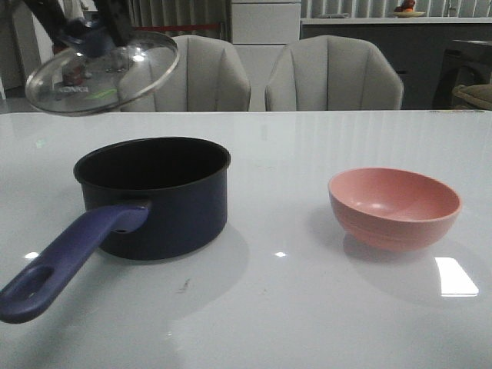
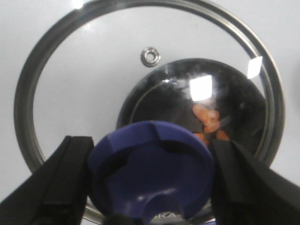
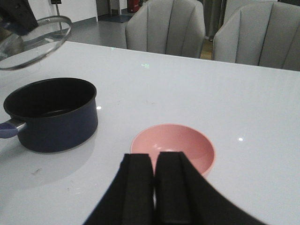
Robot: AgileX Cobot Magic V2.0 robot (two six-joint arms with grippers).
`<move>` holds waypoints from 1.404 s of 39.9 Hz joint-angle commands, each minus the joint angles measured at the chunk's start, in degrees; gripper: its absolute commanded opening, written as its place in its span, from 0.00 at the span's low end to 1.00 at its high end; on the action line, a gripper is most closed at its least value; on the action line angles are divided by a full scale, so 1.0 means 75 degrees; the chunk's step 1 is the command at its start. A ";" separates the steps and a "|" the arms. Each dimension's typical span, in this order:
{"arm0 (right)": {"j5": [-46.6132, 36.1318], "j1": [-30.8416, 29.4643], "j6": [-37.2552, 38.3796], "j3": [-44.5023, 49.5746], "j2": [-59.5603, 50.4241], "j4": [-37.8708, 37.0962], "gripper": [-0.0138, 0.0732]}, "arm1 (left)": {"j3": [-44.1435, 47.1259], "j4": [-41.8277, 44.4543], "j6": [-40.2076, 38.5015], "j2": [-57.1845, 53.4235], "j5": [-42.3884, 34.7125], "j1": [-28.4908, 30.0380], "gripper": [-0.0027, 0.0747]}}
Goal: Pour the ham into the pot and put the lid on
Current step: 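Lift the glass lid with the left gripper and carry it over the saucepan, then lower the glass lid onto the saucepan rim with the left gripper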
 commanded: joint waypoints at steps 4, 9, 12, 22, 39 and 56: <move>-0.0548 0.0016 -0.0073 -0.0223 0.0051 0.0037 0.36 | -0.0273 0.0005 0.0046 -0.0052 0.0089 -0.0527 0.39; -0.0548 0.0016 -0.0073 -0.0223 0.0051 0.0037 0.36 | -0.0273 -0.0023 0.0046 0.0144 0.0089 -0.0654 0.39; -0.0548 0.0016 -0.0073 -0.0223 0.0051 0.0037 0.36 | -0.0273 -0.0040 0.0046 0.0229 0.0089 -0.0706 0.39; -0.0548 0.0016 -0.0073 -0.0223 0.0051 0.0037 0.36 | -0.0259 -0.0180 0.0046 0.0529 0.0089 -0.0741 0.39; -0.0548 0.0016 -0.0073 -0.0223 0.0051 0.0037 0.36 | -0.0195 -0.0180 0.0106 0.0551 0.0100 -0.0741 0.39; -0.0548 0.0016 -0.0073 -0.0223 0.0051 0.0037 0.36 | 0.0024 -0.0167 0.0138 0.0423 0.0100 -0.0730 0.40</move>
